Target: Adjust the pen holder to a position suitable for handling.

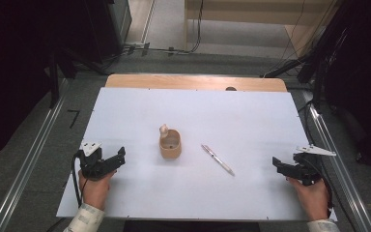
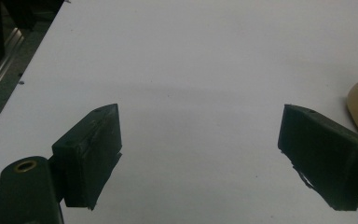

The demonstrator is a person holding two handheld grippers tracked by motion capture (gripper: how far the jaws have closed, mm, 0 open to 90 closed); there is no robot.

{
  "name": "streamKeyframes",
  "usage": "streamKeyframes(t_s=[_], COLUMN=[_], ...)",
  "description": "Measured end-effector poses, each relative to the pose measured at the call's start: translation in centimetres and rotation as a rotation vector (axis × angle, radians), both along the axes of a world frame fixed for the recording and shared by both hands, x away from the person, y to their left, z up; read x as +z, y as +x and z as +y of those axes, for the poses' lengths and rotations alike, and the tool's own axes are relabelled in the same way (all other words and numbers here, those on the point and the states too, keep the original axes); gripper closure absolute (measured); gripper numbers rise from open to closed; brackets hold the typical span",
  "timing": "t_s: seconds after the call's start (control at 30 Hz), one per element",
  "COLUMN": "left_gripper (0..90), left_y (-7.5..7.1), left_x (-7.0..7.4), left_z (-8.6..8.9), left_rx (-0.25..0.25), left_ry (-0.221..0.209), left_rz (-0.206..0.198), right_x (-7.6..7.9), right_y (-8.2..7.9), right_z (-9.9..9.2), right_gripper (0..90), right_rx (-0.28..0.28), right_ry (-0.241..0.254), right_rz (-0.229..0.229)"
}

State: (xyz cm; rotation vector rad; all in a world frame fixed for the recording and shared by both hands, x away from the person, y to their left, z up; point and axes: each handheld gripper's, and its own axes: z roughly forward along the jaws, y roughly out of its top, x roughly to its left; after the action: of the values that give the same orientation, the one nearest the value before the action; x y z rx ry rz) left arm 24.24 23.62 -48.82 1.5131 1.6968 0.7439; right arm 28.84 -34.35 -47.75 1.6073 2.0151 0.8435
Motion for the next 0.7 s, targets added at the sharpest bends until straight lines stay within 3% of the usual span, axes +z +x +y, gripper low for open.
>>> streamKeyframes(t_s=[0.47, 0.7], left_gripper=[14.1, 13.6], left_y=[0.3, 0.5], left_x=[0.1, 0.3], left_z=[-1.4, -2.2], left_rx=[-0.046, -0.066], left_ry=[0.010, -0.011], left_rz=[0.007, 0.001], right_x=[0.1, 0.0], right_y=[-0.1, -0.1], right_z=[-0.2, -0.2], right_gripper=[17.0, 17.0], right_rx=[-0.006, -0.006], right_ry=[0.009, 0.007], right_rz=[0.004, 0.005])
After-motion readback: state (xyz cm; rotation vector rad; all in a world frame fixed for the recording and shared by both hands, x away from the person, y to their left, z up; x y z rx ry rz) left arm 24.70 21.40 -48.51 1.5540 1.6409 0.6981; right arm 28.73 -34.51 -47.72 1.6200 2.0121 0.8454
